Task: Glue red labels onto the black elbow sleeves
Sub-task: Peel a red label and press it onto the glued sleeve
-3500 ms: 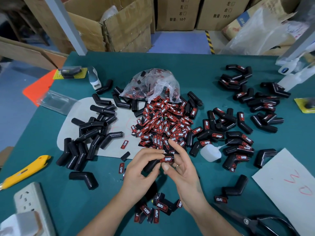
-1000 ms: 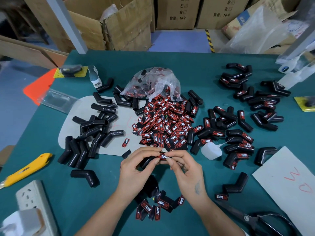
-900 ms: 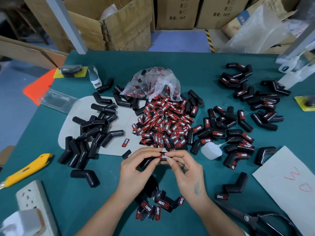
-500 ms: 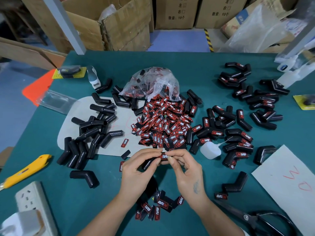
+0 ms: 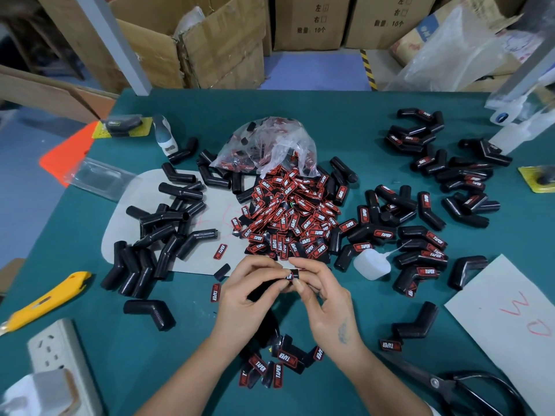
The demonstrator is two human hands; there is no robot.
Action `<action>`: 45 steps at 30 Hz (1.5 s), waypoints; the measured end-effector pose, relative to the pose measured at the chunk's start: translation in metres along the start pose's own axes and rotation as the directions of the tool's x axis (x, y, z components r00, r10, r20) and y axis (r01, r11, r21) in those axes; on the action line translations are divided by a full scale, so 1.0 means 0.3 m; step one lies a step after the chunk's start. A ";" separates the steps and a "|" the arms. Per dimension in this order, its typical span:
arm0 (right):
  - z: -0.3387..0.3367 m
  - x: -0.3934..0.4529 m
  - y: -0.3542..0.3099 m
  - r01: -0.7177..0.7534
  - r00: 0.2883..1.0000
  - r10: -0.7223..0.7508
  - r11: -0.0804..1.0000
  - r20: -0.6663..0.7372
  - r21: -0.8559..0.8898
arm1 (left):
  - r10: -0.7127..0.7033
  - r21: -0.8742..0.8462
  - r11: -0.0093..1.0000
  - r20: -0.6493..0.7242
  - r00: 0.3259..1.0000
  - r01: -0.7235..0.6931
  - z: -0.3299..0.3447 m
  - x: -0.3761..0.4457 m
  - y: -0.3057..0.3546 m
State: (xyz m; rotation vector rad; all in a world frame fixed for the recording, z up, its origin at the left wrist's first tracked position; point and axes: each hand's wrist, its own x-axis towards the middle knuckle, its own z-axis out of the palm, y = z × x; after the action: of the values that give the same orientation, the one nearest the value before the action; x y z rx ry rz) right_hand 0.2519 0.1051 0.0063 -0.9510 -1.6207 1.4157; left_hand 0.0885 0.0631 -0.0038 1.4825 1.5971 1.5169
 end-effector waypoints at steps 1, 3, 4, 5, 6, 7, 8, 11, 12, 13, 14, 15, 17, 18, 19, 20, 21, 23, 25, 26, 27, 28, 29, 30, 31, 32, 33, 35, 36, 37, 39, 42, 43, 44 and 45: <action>0.001 -0.001 0.000 -0.001 1.000 0.001 1.000 0.005 -0.001 | -0.009 0.004 1.000 0.000 1.000 0.009 0.000 0.000 -0.002; 0.000 -0.001 0.001 -0.002 1.000 0.002 1.000 0.010 -0.008 | -0.027 0.009 1.000 0.017 0.999 0.027 0.000 -0.001 -0.001; -0.001 -0.001 0.001 -0.002 1.000 0.002 1.000 0.014 -0.014 | -0.033 0.009 0.999 0.028 0.999 0.033 -0.001 -0.002 0.000; -0.002 -0.001 0.001 -0.001 1.000 0.001 1.000 0.018 -0.022 | -0.038 0.007 0.999 0.035 0.999 0.038 -0.001 -0.001 0.001; -0.003 -0.001 0.003 0.004 1.000 -0.003 1.000 0.020 -0.031 | -0.042 0.004 0.999 0.043 0.998 0.042 -0.003 0.000 0.002; -0.003 -0.002 0.004 0.011 1.000 -0.010 0.999 0.020 -0.043 | -0.045 0.000 0.999 0.050 0.998 0.045 -0.004 0.000 0.000; -0.003 -0.003 0.006 0.020 1.000 -0.019 0.998 0.018 -0.056 | -0.047 -0.001 0.999 0.057 0.997 0.047 -0.005 0.000 -0.002; -0.002 -0.006 0.009 0.038 0.999 -0.037 0.996 0.021 -0.078 | -0.047 0.003 0.999 0.065 0.997 0.047 -0.006 -0.001 -0.005; -0.002 -0.007 0.009 0.040 0.999 -0.038 0.996 0.020 -0.080 | -0.044 0.008 0.999 0.064 0.997 0.044 -0.007 -0.002 -0.006; -0.003 -0.007 0.007 0.041 0.999 -0.039 0.996 0.019 -0.082 | -0.043 0.009 0.999 0.061 0.997 0.043 -0.005 -0.002 -0.007; -0.003 -0.007 0.005 0.043 0.999 -0.042 0.995 0.016 -0.086 | -0.045 0.002 0.999 0.057 0.997 0.045 -0.003 -0.004 -0.006; -0.003 -0.007 0.003 0.048 0.999 -0.047 0.995 0.013 -0.093 | -0.046 -0.010 0.999 0.054 0.997 0.047 -0.001 -0.006 -0.006; -0.002 -0.005 -0.001 0.058 0.998 -0.057 0.992 0.009 -0.109 | -0.050 -0.033 0.998 0.045 0.998 0.051 0.000 -0.006 -0.003; -0.002 -0.004 -0.002 0.059 0.998 -0.059 0.992 0.010 -0.112 | -0.051 -0.037 0.998 0.044 0.998 0.053 0.000 -0.005 -0.001; -0.002 -0.004 -0.003 0.059 0.998 -0.058 0.992 0.012 -0.111 | -0.051 -0.036 0.998 0.046 0.998 0.053 0.000 -0.005 -0.001; -0.002 -0.004 -0.004 0.059 0.998 -0.058 0.992 0.014 -0.109 | -0.048 -0.033 0.998 0.049 0.998 0.050 0.000 -0.004 0.000; -0.002 -0.003 -0.006 0.059 0.998 -0.057 0.993 0.016 -0.106 | -0.047 -0.028 0.998 0.049 0.998 0.048 0.000 -0.004 0.002; -0.003 -0.003 -0.009 0.052 0.998 -0.049 0.994 0.026 -0.091 | -0.042 -0.023 0.999 0.040 0.998 0.043 0.000 -0.003 0.005; -0.006 -0.001 -0.010 0.046 0.998 -0.043 0.996 0.036 -0.075 | -0.029 -0.023 0.999 0.028 0.999 0.030 0.000 0.000 0.008; -0.007 0.000 -0.010 0.044 0.998 -0.042 0.996 0.037 -0.073 | -0.028 -0.022 0.999 0.026 0.999 0.028 0.000 0.002 0.009; -0.008 0.001 -0.010 0.042 0.999 -0.039 0.997 0.038 -0.072 | -0.026 -0.020 0.999 0.025 0.999 0.026 -0.001 0.003 0.008; -0.007 0.001 -0.010 0.039 0.999 -0.036 0.997 0.039 -0.071 | -0.021 -0.017 1.000 0.024 0.999 0.022 -0.001 0.002 0.006; -0.006 0.000 -0.010 0.038 0.999 -0.035 0.997 0.039 -0.068 | -0.017 -0.016 1.000 0.023 1.000 0.018 -0.001 0.001 0.006; -0.006 0.000 -0.010 0.039 0.999 -0.037 0.997 0.036 -0.067 | -0.015 -0.016 1.000 0.022 1.000 0.016 -0.001 -0.001 0.005; -0.006 0.001 -0.009 0.042 0.999 -0.040 0.997 0.032 -0.068 | -0.016 -0.013 1.000 0.021 1.000 0.016 0.000 -0.002 0.005; -0.005 0.002 -0.008 0.044 0.999 -0.042 0.997 0.028 -0.069 | -0.017 -0.010 1.000 0.019 1.000 0.017 0.001 -0.002 0.005; -0.005 0.002 -0.008 0.043 0.999 -0.041 0.997 0.027 -0.068 | -0.017 -0.007 1.000 0.017 1.000 0.017 0.001 -0.002 0.006; -0.007 0.003 -0.007 0.029 0.999 -0.028 0.998 0.031 -0.054 | -0.016 -0.002 1.000 0.016 1.000 0.016 0.001 -0.001 0.007; -0.008 0.002 -0.008 0.020 0.999 -0.018 0.999 0.035 -0.048 | -0.018 0.000 1.000 0.017 1.000 0.018 0.001 -0.001 0.007; -0.008 0.002 -0.008 0.013 0.999 -0.011 0.999 0.037 -0.047 | -0.020 0.001 1.000 0.018 1.000 0.020 0.000 -0.001 0.006; -0.007 0.002 -0.010 0.015 0.999 -0.013 0.998 0.032 -0.057 | -0.027 0.001 1.000 0.020 0.999 0.027 0.000 -0.004 0.004; -0.003 0.003 -0.012 0.038 0.999 -0.037 0.996 0.014 -0.076 | -0.026 -0.005 1.000 0.023 0.999 0.027 0.002 -0.005 0.005; -0.001 0.003 -0.010 0.046 0.999 -0.046 0.996 0.007 -0.082 | -0.024 -0.007 1.000 0.023 0.999 0.024 0.003 -0.004 0.006; 0.000 0.003 -0.007 0.052 0.999 -0.053 0.995 -0.003 -0.089 | -0.021 -0.008 1.000 0.023 1.000 0.021 0.005 -0.004 0.007; 0.001 0.002 -0.004 0.049 0.999 -0.051 0.994 -0.017 -0.096 | -0.017 -0.003 1.000 0.025 1.000 0.017 0.007 -0.005 0.006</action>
State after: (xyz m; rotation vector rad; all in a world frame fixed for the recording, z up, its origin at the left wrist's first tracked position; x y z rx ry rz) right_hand 0.2512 0.1055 0.0075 -0.9686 -1.6988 1.3013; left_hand 0.0913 0.0622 -0.0031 1.4760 1.5882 1.4858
